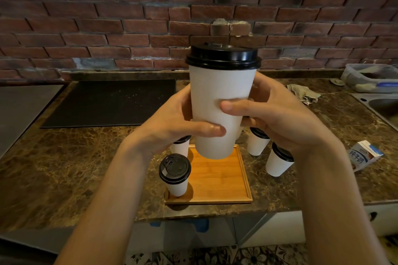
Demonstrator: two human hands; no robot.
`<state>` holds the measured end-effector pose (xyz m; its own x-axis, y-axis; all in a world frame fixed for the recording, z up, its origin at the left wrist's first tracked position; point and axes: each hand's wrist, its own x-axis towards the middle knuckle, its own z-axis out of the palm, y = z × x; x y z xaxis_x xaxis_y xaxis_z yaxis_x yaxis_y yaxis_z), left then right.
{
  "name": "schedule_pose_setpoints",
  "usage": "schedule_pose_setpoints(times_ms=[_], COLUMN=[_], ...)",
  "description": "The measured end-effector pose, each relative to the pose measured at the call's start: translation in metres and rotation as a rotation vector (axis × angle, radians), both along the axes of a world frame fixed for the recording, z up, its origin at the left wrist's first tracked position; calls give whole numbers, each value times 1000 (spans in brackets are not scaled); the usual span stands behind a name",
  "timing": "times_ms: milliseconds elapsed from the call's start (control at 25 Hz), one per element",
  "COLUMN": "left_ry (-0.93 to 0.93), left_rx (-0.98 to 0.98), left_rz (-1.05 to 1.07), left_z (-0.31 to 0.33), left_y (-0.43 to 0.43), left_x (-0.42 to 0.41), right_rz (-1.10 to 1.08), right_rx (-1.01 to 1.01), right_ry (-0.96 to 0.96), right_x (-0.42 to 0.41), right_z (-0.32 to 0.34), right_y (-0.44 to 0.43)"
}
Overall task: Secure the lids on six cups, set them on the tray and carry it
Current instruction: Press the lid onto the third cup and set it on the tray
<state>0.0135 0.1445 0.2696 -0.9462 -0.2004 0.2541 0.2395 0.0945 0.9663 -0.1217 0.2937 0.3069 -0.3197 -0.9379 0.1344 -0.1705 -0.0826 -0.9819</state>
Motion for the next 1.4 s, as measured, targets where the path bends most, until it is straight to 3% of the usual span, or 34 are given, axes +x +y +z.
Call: schedule_pose_setpoints(times_ms=[360,840,1040,1400], left_ry=[41,98,76,30], left_rx=[-63,-147,-167,-197], left_rz=[161,484,480,345], left_z=[6,3,1,12], left_y=[6,21,20,10], left_x=[-1,-12,-14,-6], right_rz=[-36,-394,-429,-276], right_rx=[-34,-19,-33,-55], right_ry=[37,215,220,184], right_x=[7,27,28,16], right_z=[12,5,1,9], right_y=[-2,-16,-18,-9])
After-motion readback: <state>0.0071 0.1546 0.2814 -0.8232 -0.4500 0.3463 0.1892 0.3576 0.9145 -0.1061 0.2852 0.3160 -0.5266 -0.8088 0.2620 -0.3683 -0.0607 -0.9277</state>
